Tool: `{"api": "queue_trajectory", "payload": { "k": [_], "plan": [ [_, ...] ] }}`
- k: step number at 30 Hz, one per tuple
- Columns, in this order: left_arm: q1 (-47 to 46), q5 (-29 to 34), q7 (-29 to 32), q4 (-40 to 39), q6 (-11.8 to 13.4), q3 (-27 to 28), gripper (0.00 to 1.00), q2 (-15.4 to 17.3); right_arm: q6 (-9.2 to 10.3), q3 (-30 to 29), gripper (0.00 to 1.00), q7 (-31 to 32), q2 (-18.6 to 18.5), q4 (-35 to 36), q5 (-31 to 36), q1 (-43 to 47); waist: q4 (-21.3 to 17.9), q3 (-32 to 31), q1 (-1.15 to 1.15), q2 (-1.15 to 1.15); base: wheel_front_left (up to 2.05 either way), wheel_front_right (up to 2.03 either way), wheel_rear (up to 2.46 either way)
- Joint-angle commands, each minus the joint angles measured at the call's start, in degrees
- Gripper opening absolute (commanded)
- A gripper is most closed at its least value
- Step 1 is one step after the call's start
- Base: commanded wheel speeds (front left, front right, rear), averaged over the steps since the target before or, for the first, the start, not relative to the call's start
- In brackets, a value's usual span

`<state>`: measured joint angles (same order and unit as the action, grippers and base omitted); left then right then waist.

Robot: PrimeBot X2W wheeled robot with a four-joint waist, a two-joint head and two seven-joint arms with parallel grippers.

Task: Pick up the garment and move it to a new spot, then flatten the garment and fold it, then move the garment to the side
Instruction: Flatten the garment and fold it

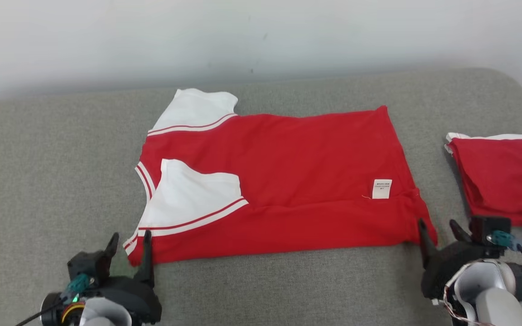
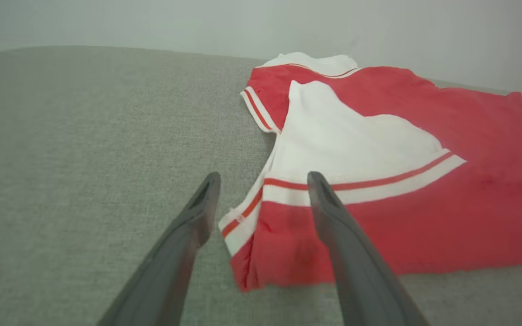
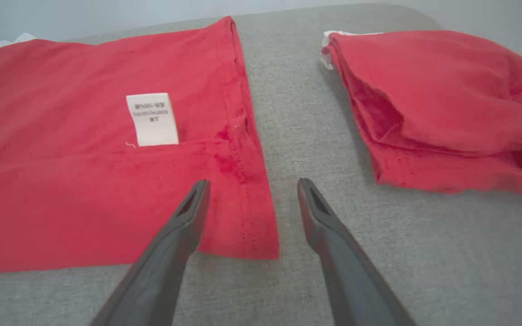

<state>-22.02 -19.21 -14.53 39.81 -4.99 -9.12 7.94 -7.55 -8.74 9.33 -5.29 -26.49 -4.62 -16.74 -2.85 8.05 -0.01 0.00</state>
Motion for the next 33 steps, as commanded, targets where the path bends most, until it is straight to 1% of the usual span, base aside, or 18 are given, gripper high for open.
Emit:
{"api": "queue_trajectory", "payload": {
  "k": [1, 5, 8, 11, 13, 15, 16, 17, 22, 27, 28, 31, 33],
  "plan": [
    [1.0, -0.9, -0.3, 0.4, 0.7, 0.9, 1.00, -0.3, 0.12, -0.6, 1.00, 0.7, -0.2, 1.4, -0.7, 1.8, -0.3, -2.2, 0.01, 0.00, 0.00, 0.00, 0.00],
    [2.6, -1.9, -0.1, 3.0, 2.6, 1.8, 1.00, -0.7, 0.12, -0.8, 1.00, 2.6, 0.2, 5.5, -0.8, 4.4, -1.1, -2.4, 0.01, 0.00, 0.00, 0.00, 0.00],
    [1.7, -3.0, 2.1, 5.6, 3.6, 2.4, 1.00, -1.2, 0.12, -0.4, 1.00, 3.8, 0.6, 7.9, -0.8, 5.5, -1.8, -2.1, 0.01, 0.00, 0.00, 0.00, 0.00],
    [0.6, -3.7, 4.3, 7.8, 3.5, 2.1, 1.00, -1.5, 0.12, 0.1, 1.00, 4.6, 1.1, 9.6, -1.0, 6.0, -2.6, -1.8, 0.01, 0.00, 0.00, 0.00, 0.00],
    [0.3, -4.0, 4.6, 8.9, 3.1, 2.1, 1.00, -1.8, 0.12, 0.3, 1.00, 5.1, 1.4, 10.1, -1.2, 6.3, -2.9, -1.6, 0.01, 0.00, 0.00, 0.00, 0.00],
    [0.1, -4.3, 5.5, 10.1, 3.2, 2.0, 1.00, -1.9, 0.12, 0.3, 1.00, 5.3, 1.5, 10.2, -0.4, 6.4, -3.1, -1.4, 0.01, 0.00, 0.00, 0.00, 0.00],
    [0.0, -4.3, 5.2, 10.5, 3.3, 1.8, 0.31, -2.0, 0.12, 0.0, 1.00, 5.6, 1.6, 10.1, -0.1, 6.4, -3.2, -1.3, 0.01, 0.00, 0.00, 0.00, 0.00],
    [-0.2, -4.0, 5.0, 10.9, 3.2, 1.5, 0.00, -2.1, 0.12, -0.1, 1.00, 5.7, 1.7, 10.0, 0.2, 6.5, -3.2, -1.2, 0.01, 0.00, 0.00, 0.00, 0.00],
    [0.5, -4.2, 3.9, 11.9, 2.6, 0.9, 0.00, -2.3, 0.12, -2.1, 1.00, 5.8, 2.2, 8.4, 1.6, 6.3, -2.8, -0.3, 0.01, 0.00, 0.00, 0.00, 0.00],
    [0.9, -4.1, 2.8, 12.6, 2.2, 0.1, 0.00, -2.8, 0.12, -4.4, 1.00, 4.9, 2.4, 5.8, 4.6, 4.8, -1.7, 0.6, 0.01, 0.00, 0.00, 0.00, 0.00],
    [0.9, -4.0, 2.6, 12.6, 2.1, -0.2, 0.00, -2.9, 0.12, -5.2, 1.00, 4.5, 2.4, 5.1, 4.1, 4.3, -1.5, 0.9, 0.01, 0.00, 0.00, 0.00, 0.00],
    [0.8, -3.9, 2.3, 12.6, 1.9, -1.1, 0.00, -3.5, 0.12, -4.9, 1.00, 3.7, 2.5, 2.8, 2.6, 2.9, -0.8, 1.6, 0.01, 0.00, 0.00, 0.00, 0.00],
    [0.7, -4.0, 2.1, 12.5, 1.6, -1.5, 0.00, -3.8, 0.12, -4.9, 1.00, 3.3, 2.4, 2.1, 2.9, 1.9, -0.5, 1.9, 0.01, 0.00, 0.00, 0.00, 0.00]
  ]
}}
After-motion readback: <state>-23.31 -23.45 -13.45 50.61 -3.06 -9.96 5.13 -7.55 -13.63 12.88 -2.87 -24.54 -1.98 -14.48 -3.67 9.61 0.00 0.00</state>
